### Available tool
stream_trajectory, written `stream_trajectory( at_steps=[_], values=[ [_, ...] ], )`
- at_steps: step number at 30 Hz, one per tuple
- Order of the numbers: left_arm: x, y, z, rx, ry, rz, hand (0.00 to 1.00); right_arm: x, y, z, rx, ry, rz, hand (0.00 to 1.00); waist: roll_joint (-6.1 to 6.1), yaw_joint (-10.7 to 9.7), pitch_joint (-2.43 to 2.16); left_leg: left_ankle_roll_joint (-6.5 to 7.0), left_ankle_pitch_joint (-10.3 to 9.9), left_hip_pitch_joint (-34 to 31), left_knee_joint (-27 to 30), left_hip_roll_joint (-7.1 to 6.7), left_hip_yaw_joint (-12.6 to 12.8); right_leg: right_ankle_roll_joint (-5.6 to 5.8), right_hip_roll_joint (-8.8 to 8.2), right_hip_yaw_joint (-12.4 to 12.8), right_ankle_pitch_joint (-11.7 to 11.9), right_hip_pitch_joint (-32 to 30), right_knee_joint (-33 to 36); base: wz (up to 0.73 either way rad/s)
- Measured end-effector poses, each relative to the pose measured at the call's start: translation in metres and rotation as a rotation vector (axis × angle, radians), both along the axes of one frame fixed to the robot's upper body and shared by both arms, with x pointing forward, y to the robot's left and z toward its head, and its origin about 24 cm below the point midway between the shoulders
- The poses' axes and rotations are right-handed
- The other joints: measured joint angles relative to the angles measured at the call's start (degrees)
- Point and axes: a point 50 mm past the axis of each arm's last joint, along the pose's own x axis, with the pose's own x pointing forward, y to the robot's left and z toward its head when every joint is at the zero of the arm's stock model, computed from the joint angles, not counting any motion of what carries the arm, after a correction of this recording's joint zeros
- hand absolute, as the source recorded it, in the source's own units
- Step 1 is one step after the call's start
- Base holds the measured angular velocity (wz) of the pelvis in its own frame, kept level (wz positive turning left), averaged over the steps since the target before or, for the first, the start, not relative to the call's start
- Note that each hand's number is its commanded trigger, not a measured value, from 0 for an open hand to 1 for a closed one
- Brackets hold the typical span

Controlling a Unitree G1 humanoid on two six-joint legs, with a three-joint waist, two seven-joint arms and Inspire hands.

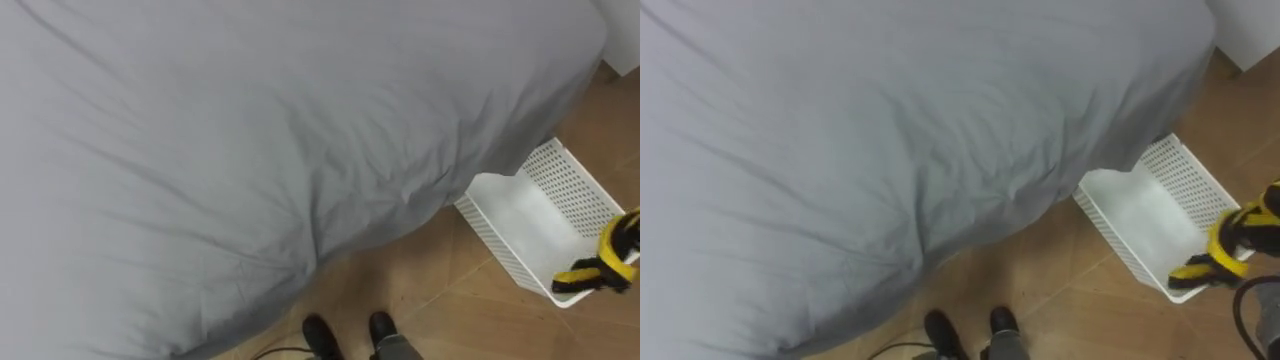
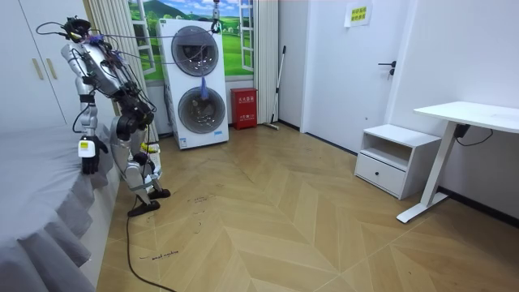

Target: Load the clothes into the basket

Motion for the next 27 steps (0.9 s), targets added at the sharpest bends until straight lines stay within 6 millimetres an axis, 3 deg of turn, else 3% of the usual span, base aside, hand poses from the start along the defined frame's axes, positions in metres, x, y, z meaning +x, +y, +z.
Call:
stream_trajectory(
  at_steps=[20,27],
  values=[
    [-0.005,-0.005,-0.002,-0.001,-0.002,-0.043,0.00,0.001,-0.003,0.006,-0.046,-0.009,-0.001,0.00,0.10,-0.1,0.03,-0.08,0.1,0.1,-0.1,-0.03,0.2,-0.08,0.02,0.2,-0.2,-0.1,0.2,0.00],
    [-0.008,-0.006,-0.002,-0.014,0.005,-0.048,0.00,-0.011,0.002,-0.015,-0.017,0.044,0.030,0.00,-0.28,0.9,0.23,-0.10,0.1,4.1,-1.1,-0.08,0.0,-0.09,0.06,0.0,-0.1,4.4,-1.7,-0.02]
  ],
)
